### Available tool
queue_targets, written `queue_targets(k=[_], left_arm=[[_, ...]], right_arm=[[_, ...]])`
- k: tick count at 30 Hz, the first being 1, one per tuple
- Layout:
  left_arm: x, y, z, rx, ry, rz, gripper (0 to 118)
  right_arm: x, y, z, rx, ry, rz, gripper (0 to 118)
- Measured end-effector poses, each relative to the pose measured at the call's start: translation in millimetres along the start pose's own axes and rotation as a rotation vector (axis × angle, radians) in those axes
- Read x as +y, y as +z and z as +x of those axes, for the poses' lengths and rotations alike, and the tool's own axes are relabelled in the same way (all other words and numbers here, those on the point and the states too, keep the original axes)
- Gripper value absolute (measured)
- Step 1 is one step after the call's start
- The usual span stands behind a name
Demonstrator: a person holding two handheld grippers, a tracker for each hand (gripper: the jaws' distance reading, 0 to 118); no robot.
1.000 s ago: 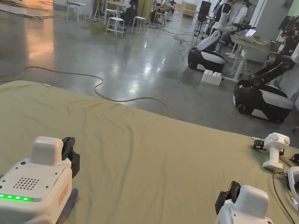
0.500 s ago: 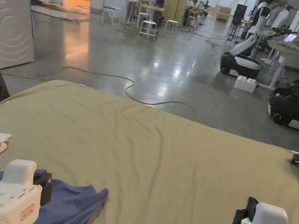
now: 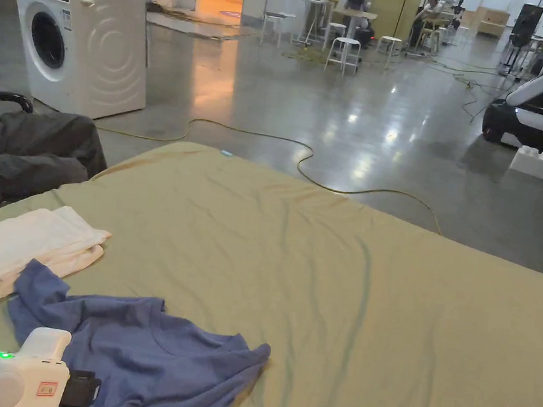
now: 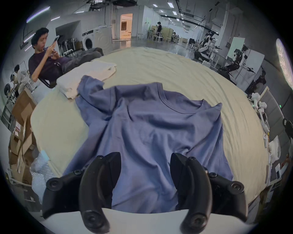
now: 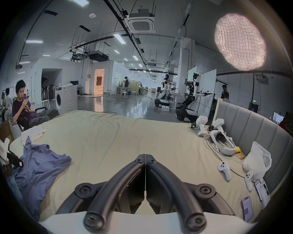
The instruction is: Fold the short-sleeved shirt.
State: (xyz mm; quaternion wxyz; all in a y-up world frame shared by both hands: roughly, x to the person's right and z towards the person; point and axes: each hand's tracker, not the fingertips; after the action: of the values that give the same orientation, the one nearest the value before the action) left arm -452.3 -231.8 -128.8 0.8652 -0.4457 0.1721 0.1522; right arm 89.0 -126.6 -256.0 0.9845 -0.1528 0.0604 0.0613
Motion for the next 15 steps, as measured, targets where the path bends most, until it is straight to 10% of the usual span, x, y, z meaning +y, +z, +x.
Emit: queue_targets(k=[12,13,15], left_arm=[[-35,-44,58,0.064,-0.033,-0.077,65],[-35,-42,60,0.057,-0.03,-0.074,58],[-34,-42,60,0.068,-0.04,-0.063,3]], right_arm=[[-10,-1,6,-0.023,0.014,-0.058,0],[-11,-1,7,-0.025,0.011,-0.06,0],[-12,-1,8,-0.025,0.003,-0.065,0]])
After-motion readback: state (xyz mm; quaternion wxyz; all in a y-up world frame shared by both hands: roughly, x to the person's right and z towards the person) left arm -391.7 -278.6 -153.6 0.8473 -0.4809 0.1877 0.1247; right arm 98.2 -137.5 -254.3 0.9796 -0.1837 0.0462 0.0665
